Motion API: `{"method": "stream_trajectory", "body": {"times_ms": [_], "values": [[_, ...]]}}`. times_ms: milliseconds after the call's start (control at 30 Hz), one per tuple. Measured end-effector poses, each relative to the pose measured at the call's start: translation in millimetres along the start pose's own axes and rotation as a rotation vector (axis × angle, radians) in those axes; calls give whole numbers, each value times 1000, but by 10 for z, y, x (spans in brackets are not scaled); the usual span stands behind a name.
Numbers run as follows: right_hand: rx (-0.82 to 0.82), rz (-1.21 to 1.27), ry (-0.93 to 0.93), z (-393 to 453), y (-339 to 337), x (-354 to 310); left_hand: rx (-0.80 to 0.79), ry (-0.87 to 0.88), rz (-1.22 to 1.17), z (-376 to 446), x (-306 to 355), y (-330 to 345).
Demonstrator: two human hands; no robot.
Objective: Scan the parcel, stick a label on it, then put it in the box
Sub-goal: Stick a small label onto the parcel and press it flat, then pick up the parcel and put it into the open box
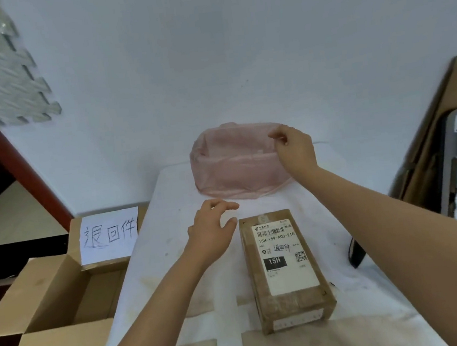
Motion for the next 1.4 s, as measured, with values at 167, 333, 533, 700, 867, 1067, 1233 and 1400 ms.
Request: {"method": "stream_trajectory", "body": {"times_ms": [167,333,533,700,867,1067,1233,1400], "values": [[-2,171,133,-837,-167,121,-14,-77,-160,-253,53,103],[14,259,280,-1526,-340,298,-47,-192,-243,-574,93,264],[-58,149,395,-1996,-482,327,-194,-316,-381,-899,141,443],[-154,222,545,-2268,-492,337,-256,-285,-501,-1026,266,523],[-60,518,548,-2333,-555,299,-295,-188,-627,-1082,365,442],[-8,558,453,-2352,-539,222,-211,-121,-649,-1076,337,412],[12,576,436,-2337,-513,59,-165,-84,-705,-1092,273,330],[-7,545,419,-2331,-340,-190,-113,-70,-779,-1104,98,141]]}}
Point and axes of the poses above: each hand's wrist, its own z-axis towards the middle knuckle, its own y-axis out of the palm, x = y × z, the point moved 2 cm from there along z, towards the middle knuckle, and after that the axes turned 11 degrees about z, right-handed, at the moved point
